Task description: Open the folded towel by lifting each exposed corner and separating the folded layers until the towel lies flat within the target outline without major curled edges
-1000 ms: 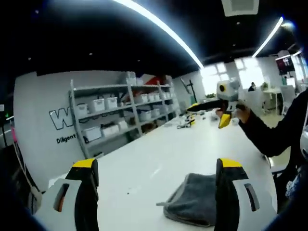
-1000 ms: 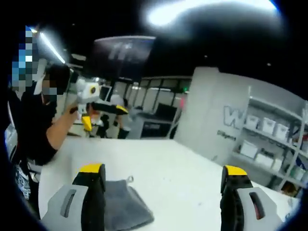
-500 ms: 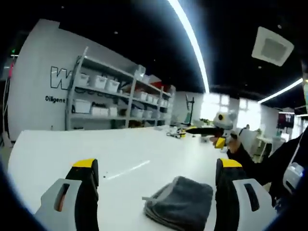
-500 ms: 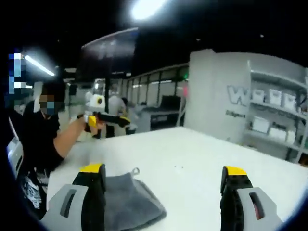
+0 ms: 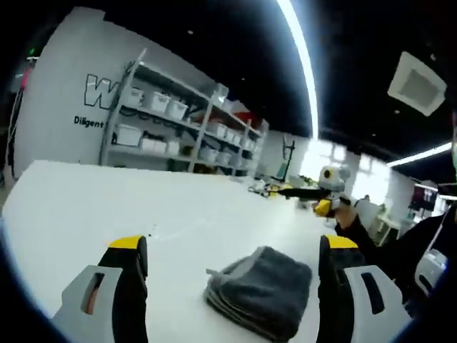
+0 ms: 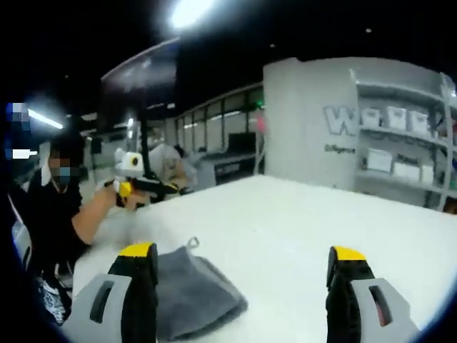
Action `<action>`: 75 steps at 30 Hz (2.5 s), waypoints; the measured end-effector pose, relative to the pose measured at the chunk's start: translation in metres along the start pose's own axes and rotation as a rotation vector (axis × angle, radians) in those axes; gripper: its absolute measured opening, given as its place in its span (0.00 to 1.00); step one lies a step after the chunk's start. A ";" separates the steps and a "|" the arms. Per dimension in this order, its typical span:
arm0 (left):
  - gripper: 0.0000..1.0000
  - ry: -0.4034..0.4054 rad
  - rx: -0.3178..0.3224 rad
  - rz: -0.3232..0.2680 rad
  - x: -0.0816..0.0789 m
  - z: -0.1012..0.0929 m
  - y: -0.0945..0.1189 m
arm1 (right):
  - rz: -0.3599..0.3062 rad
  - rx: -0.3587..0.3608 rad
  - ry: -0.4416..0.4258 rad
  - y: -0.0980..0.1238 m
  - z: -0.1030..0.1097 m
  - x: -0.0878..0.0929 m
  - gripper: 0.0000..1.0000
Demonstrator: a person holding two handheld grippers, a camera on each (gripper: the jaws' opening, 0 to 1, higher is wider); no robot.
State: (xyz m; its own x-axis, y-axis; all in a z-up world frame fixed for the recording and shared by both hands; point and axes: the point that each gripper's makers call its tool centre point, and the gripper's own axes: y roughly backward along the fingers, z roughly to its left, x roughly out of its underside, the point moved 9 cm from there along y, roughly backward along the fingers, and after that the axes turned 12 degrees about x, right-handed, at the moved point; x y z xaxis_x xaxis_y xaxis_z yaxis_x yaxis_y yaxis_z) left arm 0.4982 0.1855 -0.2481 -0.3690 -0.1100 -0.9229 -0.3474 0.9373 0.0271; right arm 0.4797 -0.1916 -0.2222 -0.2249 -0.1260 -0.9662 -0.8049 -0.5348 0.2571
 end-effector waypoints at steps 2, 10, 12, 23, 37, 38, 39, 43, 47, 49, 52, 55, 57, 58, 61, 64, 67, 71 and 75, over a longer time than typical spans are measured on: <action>0.91 0.019 -0.005 0.011 0.012 0.004 -0.003 | 0.019 -0.019 -0.028 -0.003 0.003 0.011 0.94; 0.77 0.093 0.010 0.069 0.039 0.001 -0.022 | 0.087 0.011 -0.105 -0.017 0.004 0.048 0.80; 0.74 0.109 0.019 0.093 0.046 0.001 -0.026 | 0.118 -0.004 -0.102 -0.020 0.011 0.056 0.79; 0.66 0.177 0.029 0.150 0.077 0.005 -0.037 | 0.199 -0.036 -0.179 -0.029 0.017 0.083 0.65; 0.37 0.251 0.008 0.180 0.099 0.002 -0.051 | 0.271 -0.085 -0.284 -0.052 0.017 0.099 0.42; 0.35 0.253 0.004 0.182 0.100 0.002 -0.052 | 0.275 -0.088 -0.283 -0.052 0.019 0.100 0.41; 0.33 0.258 0.002 0.183 0.101 0.002 -0.053 | 0.279 -0.094 -0.280 -0.052 0.021 0.101 0.39; 0.22 0.252 -0.003 0.176 0.101 0.001 -0.053 | 0.279 -0.125 -0.278 -0.050 0.027 0.101 0.30; 0.22 0.250 0.000 0.188 0.106 -0.001 -0.056 | 0.295 -0.133 -0.273 -0.051 0.030 0.106 0.32; 0.23 0.239 -0.001 0.204 0.108 -0.003 -0.058 | 0.302 -0.134 -0.280 -0.051 0.031 0.109 0.32; 0.14 0.155 -0.036 0.242 0.112 -0.003 -0.058 | 0.316 -0.136 -0.277 -0.054 0.035 0.113 0.30; 0.03 0.172 -0.018 0.238 0.112 -0.002 -0.061 | 0.305 -0.150 -0.285 -0.053 0.033 0.110 0.20; 0.03 0.183 -0.019 0.232 0.112 -0.002 -0.061 | 0.284 -0.167 -0.286 -0.051 0.033 0.106 0.11; 0.03 0.184 -0.020 0.231 0.113 -0.001 -0.061 | 0.279 -0.179 -0.283 -0.051 0.034 0.105 0.09; 0.02 0.205 -0.012 0.225 0.113 0.000 -0.062 | 0.279 -0.183 -0.277 -0.053 0.034 0.106 0.07; 0.01 0.214 -0.006 0.221 0.113 0.002 -0.061 | 0.272 -0.200 -0.280 -0.055 0.033 0.106 0.06; 0.02 0.225 -0.001 0.214 0.111 0.004 -0.061 | 0.257 -0.210 -0.282 -0.054 0.031 0.104 0.05; 0.09 0.251 -0.010 0.204 0.110 0.011 -0.059 | 0.263 -0.212 -0.280 -0.056 0.030 0.106 0.05; 0.15 0.214 -0.022 0.215 0.107 0.012 -0.060 | 0.263 -0.216 -0.267 -0.054 0.031 0.108 0.06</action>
State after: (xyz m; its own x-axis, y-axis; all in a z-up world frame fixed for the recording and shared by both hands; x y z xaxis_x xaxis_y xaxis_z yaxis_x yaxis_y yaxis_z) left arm 0.4903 0.1217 -0.3527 -0.6088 0.0203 -0.7931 -0.2598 0.9394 0.2235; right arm 0.4819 -0.1498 -0.3400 -0.5636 -0.0760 -0.8226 -0.5745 -0.6795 0.4564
